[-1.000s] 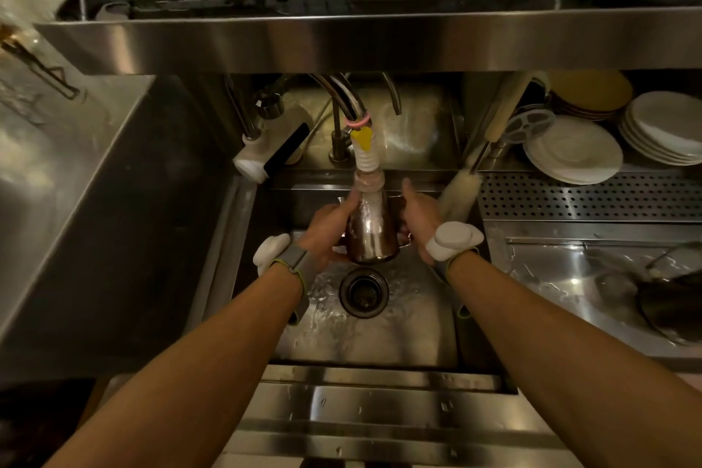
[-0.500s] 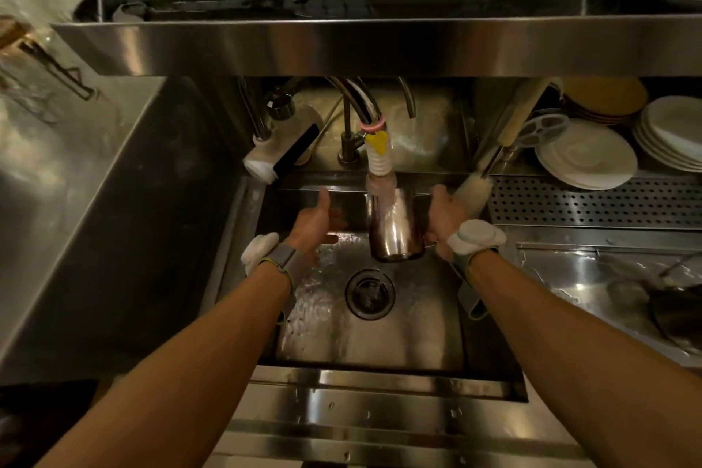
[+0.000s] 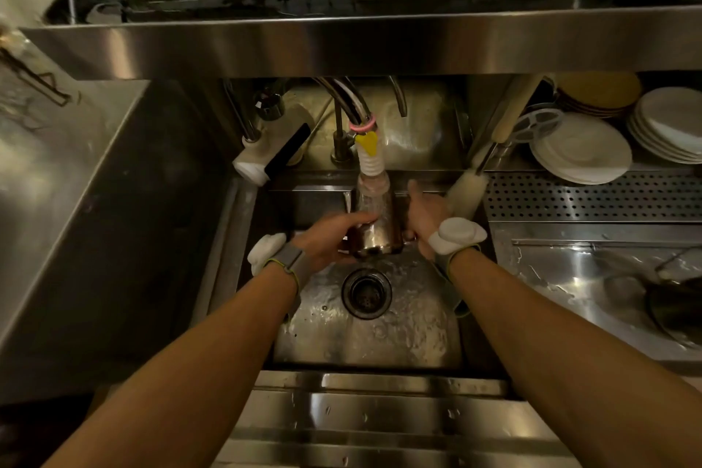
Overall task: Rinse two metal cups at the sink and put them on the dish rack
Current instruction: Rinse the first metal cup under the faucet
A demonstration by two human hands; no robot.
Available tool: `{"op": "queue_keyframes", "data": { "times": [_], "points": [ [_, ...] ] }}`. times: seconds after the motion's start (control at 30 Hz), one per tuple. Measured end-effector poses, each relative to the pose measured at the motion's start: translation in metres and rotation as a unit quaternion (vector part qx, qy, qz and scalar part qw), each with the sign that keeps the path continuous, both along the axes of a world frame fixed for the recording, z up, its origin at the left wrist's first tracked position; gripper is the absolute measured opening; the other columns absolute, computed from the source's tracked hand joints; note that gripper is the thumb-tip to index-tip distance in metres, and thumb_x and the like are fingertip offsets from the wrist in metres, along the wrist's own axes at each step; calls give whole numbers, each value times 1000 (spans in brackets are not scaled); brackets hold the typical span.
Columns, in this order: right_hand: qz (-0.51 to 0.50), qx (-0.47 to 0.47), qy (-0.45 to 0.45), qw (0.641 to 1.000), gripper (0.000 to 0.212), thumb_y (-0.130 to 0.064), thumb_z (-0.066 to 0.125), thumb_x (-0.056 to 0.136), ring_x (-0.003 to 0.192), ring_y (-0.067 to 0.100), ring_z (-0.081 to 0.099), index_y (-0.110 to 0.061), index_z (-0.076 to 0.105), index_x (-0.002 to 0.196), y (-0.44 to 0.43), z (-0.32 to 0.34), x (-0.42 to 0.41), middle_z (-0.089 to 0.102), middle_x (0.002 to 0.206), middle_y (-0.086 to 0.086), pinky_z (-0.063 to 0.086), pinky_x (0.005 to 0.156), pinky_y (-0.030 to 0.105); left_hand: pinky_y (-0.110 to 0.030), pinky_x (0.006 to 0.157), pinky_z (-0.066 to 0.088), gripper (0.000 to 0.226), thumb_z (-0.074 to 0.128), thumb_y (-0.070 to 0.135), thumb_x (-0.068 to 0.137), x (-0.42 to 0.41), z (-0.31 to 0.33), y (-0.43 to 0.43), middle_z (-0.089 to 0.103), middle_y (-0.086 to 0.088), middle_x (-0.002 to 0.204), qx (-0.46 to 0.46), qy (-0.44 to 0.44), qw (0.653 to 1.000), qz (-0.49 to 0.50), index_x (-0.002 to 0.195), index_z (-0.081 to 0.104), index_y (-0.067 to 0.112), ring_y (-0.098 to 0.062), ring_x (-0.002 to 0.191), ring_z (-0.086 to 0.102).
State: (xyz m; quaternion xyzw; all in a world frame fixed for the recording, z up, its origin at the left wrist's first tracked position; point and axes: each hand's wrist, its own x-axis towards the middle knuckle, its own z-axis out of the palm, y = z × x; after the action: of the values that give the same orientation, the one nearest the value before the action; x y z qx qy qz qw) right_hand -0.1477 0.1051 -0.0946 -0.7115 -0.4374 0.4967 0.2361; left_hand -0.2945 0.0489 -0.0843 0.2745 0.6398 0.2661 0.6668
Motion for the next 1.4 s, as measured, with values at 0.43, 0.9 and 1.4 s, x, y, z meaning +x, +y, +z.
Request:
{"op": "queue_keyframes", "data": {
  "times": [0.43, 0.9, 1.4],
  "points": [
    [89, 3, 101, 991, 35, -22, 51, 93, 99, 22, 58, -29, 55, 127, -10, 13, 8, 57, 116, 0, 59, 73, 44, -29, 60, 53, 54, 54, 63, 81, 2, -1, 18, 70, -12, 92, -58, -18, 993, 101, 103, 66, 15, -24, 72, 66],
    [310, 156, -53, 936, 93, -36, 91, 44, 127, 25, 42, -17, 49, 125, -17, 9, 1, 42, 135, 6, 41, 106, 38, -21, 53, 47, 85, 11, 82, 80, 1, 7, 5, 70, -10, 76, -131, -10, 991, 37, 93, 63, 15, -19, 53, 67],
    [258, 166, -92, 947, 86, -56, 84, 37, 92, 14, 63, -25, 60, 113, -18, 11, -7, 61, 110, -2, 55, 83, 32, -21, 55, 41, 62, 34, 61, 92, -38, 10, -8, 68, -6, 77, -32, 182, 983, 20, 119, 57, 10, -16, 51, 59]
  ]
}}
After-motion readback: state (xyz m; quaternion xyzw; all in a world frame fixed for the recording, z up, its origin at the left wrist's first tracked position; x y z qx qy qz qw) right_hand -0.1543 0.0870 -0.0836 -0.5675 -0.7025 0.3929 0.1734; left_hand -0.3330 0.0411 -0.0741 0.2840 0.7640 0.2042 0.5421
